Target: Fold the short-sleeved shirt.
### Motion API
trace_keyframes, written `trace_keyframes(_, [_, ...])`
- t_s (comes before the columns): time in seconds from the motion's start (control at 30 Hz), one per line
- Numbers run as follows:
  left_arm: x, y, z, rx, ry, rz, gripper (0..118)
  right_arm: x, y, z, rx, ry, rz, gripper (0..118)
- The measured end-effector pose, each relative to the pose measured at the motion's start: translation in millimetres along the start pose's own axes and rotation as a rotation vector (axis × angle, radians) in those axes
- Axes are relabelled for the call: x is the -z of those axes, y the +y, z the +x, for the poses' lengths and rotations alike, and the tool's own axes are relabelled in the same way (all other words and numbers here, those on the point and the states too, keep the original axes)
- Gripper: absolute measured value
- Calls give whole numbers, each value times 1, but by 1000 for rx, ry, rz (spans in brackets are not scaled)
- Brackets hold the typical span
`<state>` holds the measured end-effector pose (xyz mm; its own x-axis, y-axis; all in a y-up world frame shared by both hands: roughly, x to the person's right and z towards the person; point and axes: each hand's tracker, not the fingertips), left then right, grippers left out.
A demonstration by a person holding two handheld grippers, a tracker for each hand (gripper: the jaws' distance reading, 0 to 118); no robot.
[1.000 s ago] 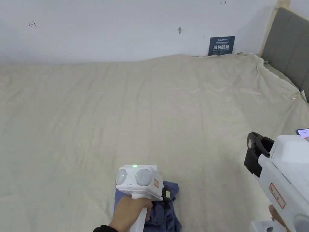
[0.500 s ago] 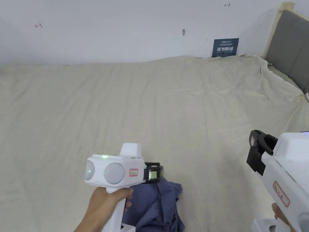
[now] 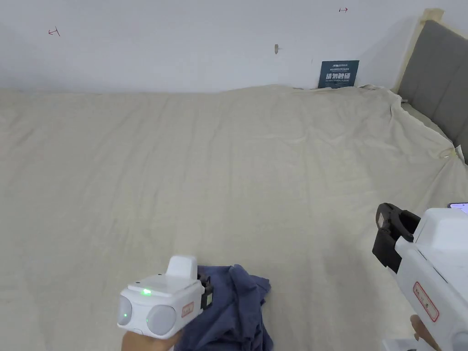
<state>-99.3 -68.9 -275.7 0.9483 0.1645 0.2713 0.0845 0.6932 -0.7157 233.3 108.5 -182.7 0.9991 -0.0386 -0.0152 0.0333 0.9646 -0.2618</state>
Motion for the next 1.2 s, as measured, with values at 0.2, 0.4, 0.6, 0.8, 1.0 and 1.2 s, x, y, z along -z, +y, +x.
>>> trace_keyframes(0.2, [36,-24,28,19,-29,-55,0,-4,-6,12,2,-31,-25,0])
trace_keyframes(0.4, [48,-26,62,86,-45,-42,0,-2,-11,24,0,-56,-44,0])
trace_keyframes(0.6, [51,-28,82,120,-86,-26,0,0,-8,24,6,-60,-41,0])
trace_keyframes(0.8, [55,-32,94,130,-95,-29,0,-2,-3,19,5,-57,-36,0])
trace_keyframes(1.0, [51,-36,99,123,-117,-21,0,-3,-4,20,2,-58,-36,0])
trace_keyframes(1.2, [25,-20,95,80,-162,90,0,-7,-2,19,-4,-54,-24,0])
